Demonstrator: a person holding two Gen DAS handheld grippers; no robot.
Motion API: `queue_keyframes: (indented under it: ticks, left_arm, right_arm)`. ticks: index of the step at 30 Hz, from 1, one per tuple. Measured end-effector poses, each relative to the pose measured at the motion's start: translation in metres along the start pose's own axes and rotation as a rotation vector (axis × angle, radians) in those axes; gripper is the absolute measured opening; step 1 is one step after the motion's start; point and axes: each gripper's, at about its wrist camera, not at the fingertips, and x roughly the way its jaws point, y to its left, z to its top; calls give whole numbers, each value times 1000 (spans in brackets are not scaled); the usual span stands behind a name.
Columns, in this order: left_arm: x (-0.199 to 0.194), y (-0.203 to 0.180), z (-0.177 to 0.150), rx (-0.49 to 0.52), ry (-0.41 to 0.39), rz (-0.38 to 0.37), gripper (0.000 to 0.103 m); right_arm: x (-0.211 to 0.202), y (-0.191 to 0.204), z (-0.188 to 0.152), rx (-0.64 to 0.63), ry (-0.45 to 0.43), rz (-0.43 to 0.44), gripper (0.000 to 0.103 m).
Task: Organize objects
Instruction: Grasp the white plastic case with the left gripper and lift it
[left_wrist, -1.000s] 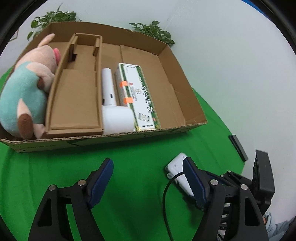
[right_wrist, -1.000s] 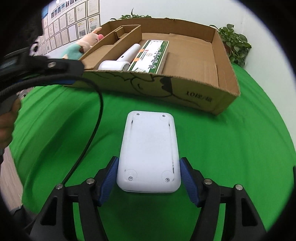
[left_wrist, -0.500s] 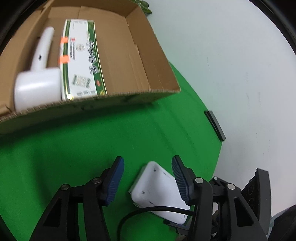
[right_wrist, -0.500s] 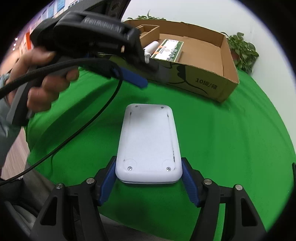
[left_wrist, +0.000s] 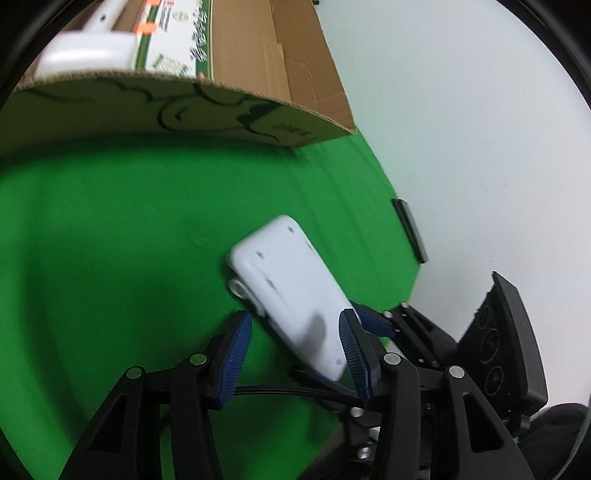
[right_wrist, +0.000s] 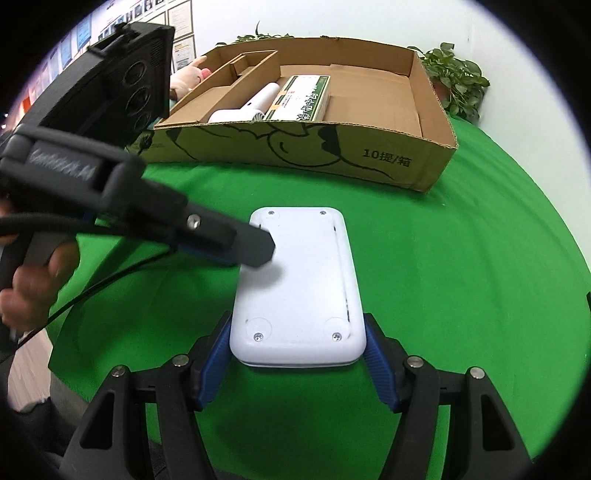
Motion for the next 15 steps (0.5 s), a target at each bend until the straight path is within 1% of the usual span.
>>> queue_keyframes:
  ticks: [3,4,6,7,9,11,15]
  left_arm:
    - [0,3,1,-24,0,-23,47]
    - [-2,4,0,-38,-3,-31,46]
    - [-2,10,3,-75,-8,-44,39]
    - [-1,13,3,-91,-4,-53,32]
    - [1,17,0,-118,-10,-72,31]
    - [-2,19,1,-131,-12,-75,31]
    - [-4,20,3,-144,-10,-77,27]
  right_arm:
    - [1,2,1,9,2,0,71]
    - [2,4,0,-1,7,8,75]
    - [2,6,-1,-20,9,16,77]
    - [2,7,-2,-22,8,13,77]
    - [1,6,-2,-5,1,12,74]
    - [2,4,-2,20,-5,-6,66]
    - [2,1,-1,61,-8,5,66]
